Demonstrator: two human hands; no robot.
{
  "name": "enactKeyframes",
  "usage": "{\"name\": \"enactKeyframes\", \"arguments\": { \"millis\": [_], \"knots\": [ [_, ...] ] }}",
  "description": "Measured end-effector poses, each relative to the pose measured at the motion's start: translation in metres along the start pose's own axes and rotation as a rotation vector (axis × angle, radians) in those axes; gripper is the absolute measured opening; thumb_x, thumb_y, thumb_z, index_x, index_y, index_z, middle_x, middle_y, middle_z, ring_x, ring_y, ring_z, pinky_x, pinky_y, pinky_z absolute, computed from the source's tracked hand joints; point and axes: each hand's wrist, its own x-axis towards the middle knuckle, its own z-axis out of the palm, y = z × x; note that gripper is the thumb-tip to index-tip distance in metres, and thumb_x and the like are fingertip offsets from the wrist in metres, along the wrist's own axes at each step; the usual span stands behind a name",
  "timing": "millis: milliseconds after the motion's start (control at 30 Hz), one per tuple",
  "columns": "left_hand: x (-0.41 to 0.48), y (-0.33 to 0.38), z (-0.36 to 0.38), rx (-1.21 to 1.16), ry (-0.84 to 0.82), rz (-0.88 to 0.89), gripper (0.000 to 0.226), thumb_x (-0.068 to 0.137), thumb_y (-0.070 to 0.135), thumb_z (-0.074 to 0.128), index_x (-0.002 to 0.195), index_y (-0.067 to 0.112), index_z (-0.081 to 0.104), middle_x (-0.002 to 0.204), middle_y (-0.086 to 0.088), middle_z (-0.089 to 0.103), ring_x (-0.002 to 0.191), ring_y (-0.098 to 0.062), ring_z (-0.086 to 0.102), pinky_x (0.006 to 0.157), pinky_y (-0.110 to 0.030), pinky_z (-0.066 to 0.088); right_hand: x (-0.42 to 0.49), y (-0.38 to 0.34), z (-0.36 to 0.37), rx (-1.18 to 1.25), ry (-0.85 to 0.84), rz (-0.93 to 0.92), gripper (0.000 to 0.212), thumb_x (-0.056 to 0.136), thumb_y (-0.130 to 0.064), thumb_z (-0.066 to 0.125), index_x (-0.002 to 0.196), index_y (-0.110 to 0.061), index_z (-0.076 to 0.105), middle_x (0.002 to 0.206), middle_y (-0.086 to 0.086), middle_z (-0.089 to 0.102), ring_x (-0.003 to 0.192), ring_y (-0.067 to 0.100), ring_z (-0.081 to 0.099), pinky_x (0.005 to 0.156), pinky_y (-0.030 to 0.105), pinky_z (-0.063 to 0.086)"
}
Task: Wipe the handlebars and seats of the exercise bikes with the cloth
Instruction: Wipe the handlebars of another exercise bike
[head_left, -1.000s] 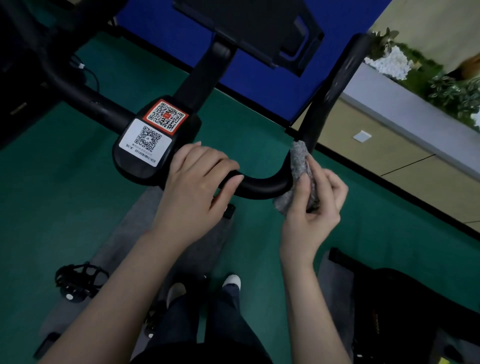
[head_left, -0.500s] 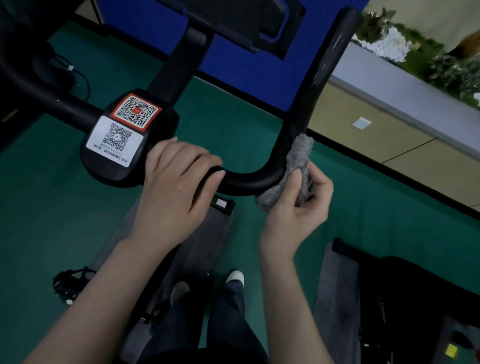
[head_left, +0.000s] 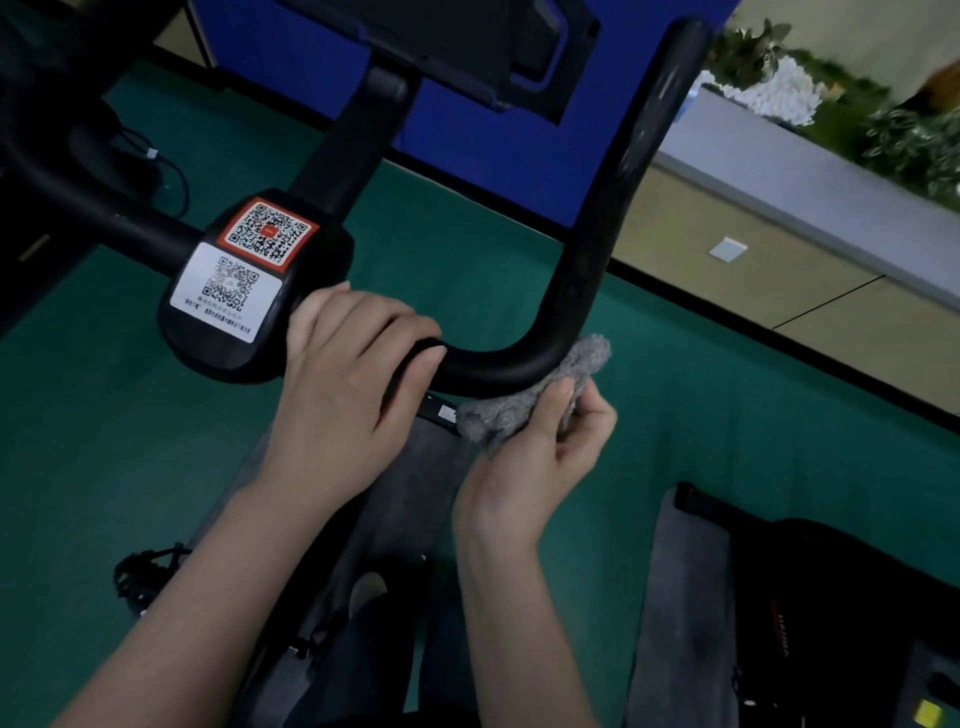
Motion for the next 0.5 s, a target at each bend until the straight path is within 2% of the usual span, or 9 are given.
{"name": "enactKeyframes", "arguments": {
  "millis": [67,200,367,500],
  "knots": [
    [0.000,0.000,0.000,0.000,-0.004,0.000,0.029,0.100,0.028,0.043,0.099,0.011,0.067,0.094,0.001,0.060,0.095,-0.020,0.052,0.109,-0.032,0.021,0.004,-0.001,0.000,0.105,-0.013,0.127,0.009,0.098,-0.012,0.048,0.093,-0.015,0.054,0.080,-0.012,0.063,0.076,0.002,0.057,0.073,0.019,0.049],
    [0.000,-0.001,-0.001,0.000,-0.013,0.007,0.027,0.099,0.027,0.044,0.099,0.012,0.066,0.095,0.001,0.060,0.096,-0.019,0.051,0.110,-0.030,0.020,0.013,-0.006,0.004,0.272,-0.061,0.368,0.011,0.099,-0.015,0.049,0.092,-0.016,0.057,0.098,0.000,0.063,0.087,0.012,0.059,0.088,0.034,0.051],
    [0.000,0.003,-0.002,0.018,-0.022,0.006,0.025,0.099,0.024,0.045,0.100,0.010,0.066,0.095,0.000,0.060,0.097,-0.020,0.050,0.111,-0.034,0.021,0.005,-0.005,-0.002,0.261,-0.093,0.387,0.018,0.099,-0.014,0.048,0.083,-0.016,0.057,0.086,-0.001,0.060,0.075,0.008,0.057,0.070,0.022,0.051],
    [0.001,0.010,-0.005,0.047,-0.037,0.003,0.026,0.098,0.025,0.045,0.105,0.010,0.065,0.098,-0.001,0.061,0.100,-0.020,0.054,0.114,-0.038,0.018,0.018,-0.010,0.001,0.282,-0.078,0.379,0.013,0.098,-0.012,0.049,0.088,-0.014,0.057,0.094,0.002,0.060,0.084,0.013,0.058,0.081,0.031,0.050]
  ]
}}
